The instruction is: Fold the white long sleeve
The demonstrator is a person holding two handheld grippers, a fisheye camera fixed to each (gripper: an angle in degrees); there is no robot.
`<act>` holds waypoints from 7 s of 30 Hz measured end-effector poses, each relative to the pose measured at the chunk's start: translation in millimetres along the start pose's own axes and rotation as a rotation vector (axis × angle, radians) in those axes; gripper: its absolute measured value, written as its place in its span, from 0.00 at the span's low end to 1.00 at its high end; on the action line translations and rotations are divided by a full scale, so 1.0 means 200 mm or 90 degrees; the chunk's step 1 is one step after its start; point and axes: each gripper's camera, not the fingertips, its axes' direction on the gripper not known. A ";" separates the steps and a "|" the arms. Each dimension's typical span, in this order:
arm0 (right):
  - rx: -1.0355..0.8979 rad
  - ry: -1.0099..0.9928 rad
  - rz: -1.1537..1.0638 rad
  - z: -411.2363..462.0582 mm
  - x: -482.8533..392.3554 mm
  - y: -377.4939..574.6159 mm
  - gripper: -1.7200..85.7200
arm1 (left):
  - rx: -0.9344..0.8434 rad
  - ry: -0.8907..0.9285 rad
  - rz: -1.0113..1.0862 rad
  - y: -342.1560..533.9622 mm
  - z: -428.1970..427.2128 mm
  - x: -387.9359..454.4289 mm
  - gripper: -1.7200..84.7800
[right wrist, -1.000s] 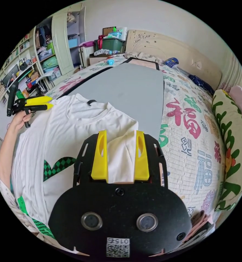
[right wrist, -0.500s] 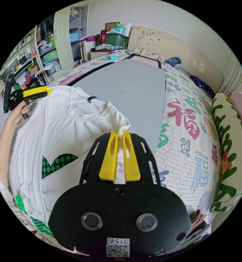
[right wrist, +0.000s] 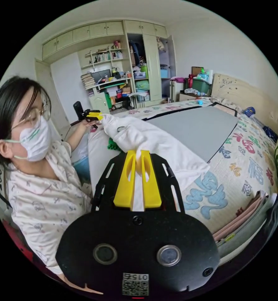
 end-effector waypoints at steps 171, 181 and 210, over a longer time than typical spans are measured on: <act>-0.067 0.176 -0.122 2.23 0.91 -0.68 0.01 | 0.160 -0.217 -0.471 -0.84 -1.02 -2.63 0.04; 0.015 0.270 0.113 1.04 1.48 0.24 0.03 | 0.147 0.123 -0.133 -2.36 0.40 -1.63 0.11; 0.037 0.274 -0.037 0.81 1.13 1.64 0.11 | -0.280 0.095 -0.072 -3.66 3.35 -1.26 0.15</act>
